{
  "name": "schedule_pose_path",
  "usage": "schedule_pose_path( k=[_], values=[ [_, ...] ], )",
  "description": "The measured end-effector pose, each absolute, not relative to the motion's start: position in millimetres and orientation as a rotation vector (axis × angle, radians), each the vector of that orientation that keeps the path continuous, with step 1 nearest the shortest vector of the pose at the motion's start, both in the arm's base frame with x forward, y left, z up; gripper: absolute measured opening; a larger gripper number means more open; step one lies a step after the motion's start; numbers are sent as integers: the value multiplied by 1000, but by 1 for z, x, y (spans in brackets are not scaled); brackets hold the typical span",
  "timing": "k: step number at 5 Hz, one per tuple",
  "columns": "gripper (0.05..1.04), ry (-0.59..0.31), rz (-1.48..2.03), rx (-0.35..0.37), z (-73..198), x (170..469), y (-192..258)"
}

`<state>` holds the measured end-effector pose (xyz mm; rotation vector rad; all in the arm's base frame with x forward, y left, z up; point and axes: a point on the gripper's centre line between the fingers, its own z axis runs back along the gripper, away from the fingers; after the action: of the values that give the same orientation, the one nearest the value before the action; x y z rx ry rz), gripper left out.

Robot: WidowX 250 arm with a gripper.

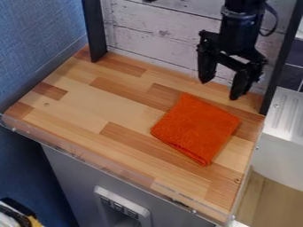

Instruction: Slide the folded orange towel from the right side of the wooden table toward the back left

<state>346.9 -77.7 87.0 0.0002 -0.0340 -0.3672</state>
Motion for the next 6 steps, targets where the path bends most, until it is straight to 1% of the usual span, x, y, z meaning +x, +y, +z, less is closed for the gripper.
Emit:
schedule_pose_path(
  k=[1, 2, 3, 4, 5, 6],
  values=[
    [998, -53, -437, -3, 86, 342, -77],
    [994, -47, -489, -10, 84, 336, -76],
    [940, -31, -521, -16, 78, 332, -70],
    [658, -36, -545, -23, 77, 332, -67],
    [359, -30, -560, -30, 70, 333, -62],
    [150, -9, -572, -33, 57, 333, -59]
  ],
)
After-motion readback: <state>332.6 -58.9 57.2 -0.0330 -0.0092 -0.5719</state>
